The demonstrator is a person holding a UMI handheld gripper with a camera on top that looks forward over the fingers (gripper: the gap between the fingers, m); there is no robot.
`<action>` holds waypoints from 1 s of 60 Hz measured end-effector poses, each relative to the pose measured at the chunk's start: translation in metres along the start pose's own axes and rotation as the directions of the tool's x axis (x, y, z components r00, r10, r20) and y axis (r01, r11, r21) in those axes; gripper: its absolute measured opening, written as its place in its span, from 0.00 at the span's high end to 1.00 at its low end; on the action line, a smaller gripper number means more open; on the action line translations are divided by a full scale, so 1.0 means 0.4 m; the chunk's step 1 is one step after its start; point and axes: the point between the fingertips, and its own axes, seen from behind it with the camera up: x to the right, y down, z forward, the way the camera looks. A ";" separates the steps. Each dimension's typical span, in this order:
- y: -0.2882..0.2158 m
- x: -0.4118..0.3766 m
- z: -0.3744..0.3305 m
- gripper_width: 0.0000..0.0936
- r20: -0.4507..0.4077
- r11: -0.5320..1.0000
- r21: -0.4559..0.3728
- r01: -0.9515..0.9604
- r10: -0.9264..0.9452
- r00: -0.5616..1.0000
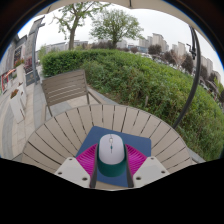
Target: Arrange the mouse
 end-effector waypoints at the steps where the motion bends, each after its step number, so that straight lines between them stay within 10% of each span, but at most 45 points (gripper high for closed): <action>1: 0.007 0.004 0.010 0.55 0.005 1.000 -0.003 -0.003 0.003 1.000; 24: 0.145 0.044 0.201 0.46 0.055 0.999 -0.048 0.008 -0.005 0.998; 32: 0.139 0.082 0.168 0.09 0.008 0.996 -0.088 -0.014 0.015 1.000; 60: 0.240 0.170 -0.535 0.11 0.063 0.978 -0.203 0.049 -0.037 0.997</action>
